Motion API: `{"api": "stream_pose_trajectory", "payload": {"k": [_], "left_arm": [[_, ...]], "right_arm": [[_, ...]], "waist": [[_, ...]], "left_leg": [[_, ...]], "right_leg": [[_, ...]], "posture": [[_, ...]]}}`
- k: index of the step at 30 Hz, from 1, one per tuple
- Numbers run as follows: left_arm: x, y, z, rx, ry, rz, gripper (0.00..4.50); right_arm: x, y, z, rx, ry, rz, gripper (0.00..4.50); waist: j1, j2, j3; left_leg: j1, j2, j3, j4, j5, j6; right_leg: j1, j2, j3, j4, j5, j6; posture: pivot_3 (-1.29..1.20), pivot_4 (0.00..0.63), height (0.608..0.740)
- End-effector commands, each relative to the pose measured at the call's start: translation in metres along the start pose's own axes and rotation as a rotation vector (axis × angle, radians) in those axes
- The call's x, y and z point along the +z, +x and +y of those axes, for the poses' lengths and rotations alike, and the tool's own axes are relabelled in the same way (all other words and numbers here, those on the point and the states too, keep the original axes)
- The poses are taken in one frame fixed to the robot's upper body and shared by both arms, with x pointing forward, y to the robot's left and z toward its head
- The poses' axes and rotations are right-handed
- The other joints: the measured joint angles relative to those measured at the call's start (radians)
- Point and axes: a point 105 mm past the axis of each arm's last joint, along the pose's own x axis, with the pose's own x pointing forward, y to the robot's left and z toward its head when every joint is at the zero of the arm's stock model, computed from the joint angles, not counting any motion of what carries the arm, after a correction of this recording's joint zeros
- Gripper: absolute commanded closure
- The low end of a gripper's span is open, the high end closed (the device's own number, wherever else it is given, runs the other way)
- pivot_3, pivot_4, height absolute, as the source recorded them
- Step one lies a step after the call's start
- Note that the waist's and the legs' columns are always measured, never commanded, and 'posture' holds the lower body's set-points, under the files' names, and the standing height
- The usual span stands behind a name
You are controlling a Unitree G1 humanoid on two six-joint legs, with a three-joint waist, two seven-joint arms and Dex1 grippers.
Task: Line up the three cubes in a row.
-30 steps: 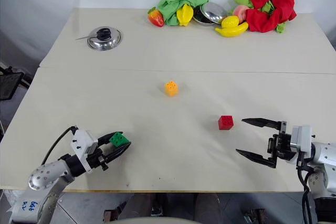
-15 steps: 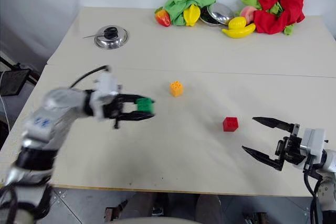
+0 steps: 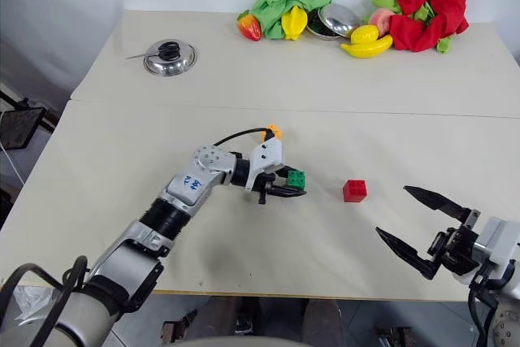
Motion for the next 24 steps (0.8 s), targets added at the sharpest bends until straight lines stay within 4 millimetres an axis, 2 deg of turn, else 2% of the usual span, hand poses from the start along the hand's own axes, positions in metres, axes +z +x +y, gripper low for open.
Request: {"api": "stream_pose_trajectory", "payload": {"k": [1,8,11,14,18,21,24], "left_arm": [[0.011,0.005,0.001,-0.011,0.031,-0.049,2.97],[0.01,0.009,-0.001,-0.026,0.05,-0.047,2.97],[0.008,0.006,-0.005,-0.053,0.055,-0.05,1.95],[0.005,-0.001,-0.004,-0.041,0.074,-0.055,1.18],[0.013,-0.023,-0.007,-0.025,0.085,-0.159,0.02],[0.017,-0.052,-0.014,-0.003,0.071,-0.249,0.02],[0.007,-0.093,-0.018,0.108,0.057,-0.306,0.02]], "right_arm": [[0.008,-0.002,-0.001,-0.024,-0.037,-0.017,0.0],[0.006,-0.002,0.0,-0.032,-0.038,-0.016,0.0],[0.005,-0.002,0.0,-0.034,-0.036,-0.017,0.0],[0.002,-0.003,0.0,-0.034,-0.033,-0.018,0.0],[-0.001,-0.005,-0.002,-0.04,-0.028,-0.028,0.0],[-0.001,-0.003,-0.007,-0.06,-0.02,-0.058,0.0],[0.005,0.001,-0.016,-0.106,-0.006,-0.126,0.0]], "waist": [[0.0,0.0,0.0],[0.0,0.0,0.0],[0.0,0.0,0.0],[0.0,0.0,0.0],[-0.002,0.0,0.0],[-0.004,0.0,0.0],[-0.016,0.001,0.0]], "left_leg": [[0.0,0.0,0.0,0.0,0.0,0.0],[0.0,0.0,-0.001,0.0,0.0,0.001],[0.0,0.001,-0.001,0.0,0.0,0.001],[0.0,0.001,-0.001,0.0,0.0,0.001],[0.0,0.002,-0.001,0.0,0.0,0.001],[0.0,0.002,-0.001,0.0,0.0,0.001],[0.001,0.003,-0.001,0.0,0.0,0.001]], "right_leg": [[0.0,0.0,0.0,0.0,0.0,0.0],[0.0,-0.001,-0.001,0.0,0.0,0.0],[0.0,-0.001,-0.001,0.0,0.0,0.0],[0.0,-0.001,-0.001,0.0,0.0,0.0],[0.0,-0.001,-0.001,0.0,0.0,0.0],[0.0,-0.001,-0.001,0.001,0.0,0.0],[0.0,-0.001,-0.001,0.002,0.0,0.0]], "posture": [[0.0,0.15,0.74],[0.0,0.15,0.74],[0.0,0.15,0.74],[0.0,0.15,0.74],[0.0,0.15,0.74],[0.0,0.15,0.74],[0.0,0.15,0.74]]}}
